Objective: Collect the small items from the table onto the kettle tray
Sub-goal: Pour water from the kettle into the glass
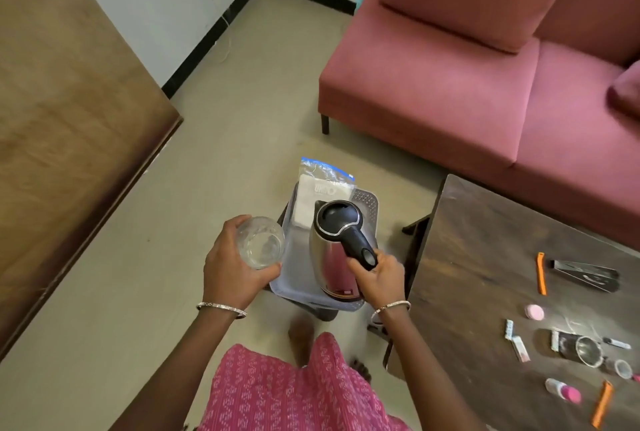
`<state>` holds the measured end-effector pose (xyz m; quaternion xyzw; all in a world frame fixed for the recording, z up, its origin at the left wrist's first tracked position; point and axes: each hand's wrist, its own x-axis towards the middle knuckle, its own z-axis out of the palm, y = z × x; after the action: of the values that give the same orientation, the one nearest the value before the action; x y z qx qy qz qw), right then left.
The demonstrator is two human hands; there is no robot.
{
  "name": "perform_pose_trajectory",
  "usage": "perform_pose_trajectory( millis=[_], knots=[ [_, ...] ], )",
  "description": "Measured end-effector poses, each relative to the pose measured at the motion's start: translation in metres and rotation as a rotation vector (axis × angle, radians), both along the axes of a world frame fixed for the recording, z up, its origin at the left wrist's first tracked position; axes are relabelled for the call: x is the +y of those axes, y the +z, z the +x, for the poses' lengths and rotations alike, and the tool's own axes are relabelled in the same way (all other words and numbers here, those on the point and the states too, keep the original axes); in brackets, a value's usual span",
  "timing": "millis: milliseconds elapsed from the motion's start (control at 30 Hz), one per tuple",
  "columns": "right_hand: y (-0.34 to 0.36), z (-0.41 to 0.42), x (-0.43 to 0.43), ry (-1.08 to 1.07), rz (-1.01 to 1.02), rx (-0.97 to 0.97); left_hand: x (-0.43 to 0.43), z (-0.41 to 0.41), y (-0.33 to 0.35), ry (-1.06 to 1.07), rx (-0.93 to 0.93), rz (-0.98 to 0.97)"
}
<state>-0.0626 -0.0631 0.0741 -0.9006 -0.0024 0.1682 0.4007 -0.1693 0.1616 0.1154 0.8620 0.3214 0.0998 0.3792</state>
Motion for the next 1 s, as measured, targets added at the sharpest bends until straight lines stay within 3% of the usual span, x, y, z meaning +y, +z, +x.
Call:
perform_pose_trajectory(
  millis=[300, 500, 1000],
  knots=[
    [0.137, 0.019, -0.045, 0.205, 0.059, -0.304, -0.015, 0.008, 0.028, -0.081, -0.077, 0.001],
    [0.214, 0.028, -0.056, 0.401, 0.034, -0.378, -0.036, 0.016, 0.042, -0.095, -0.102, -0.076],
    [0.26, 0.037, -0.058, 0.651, -0.243, -0.412, -0.074, 0.015, 0.037, -0.126, -0.122, -0.172]
  ],
)
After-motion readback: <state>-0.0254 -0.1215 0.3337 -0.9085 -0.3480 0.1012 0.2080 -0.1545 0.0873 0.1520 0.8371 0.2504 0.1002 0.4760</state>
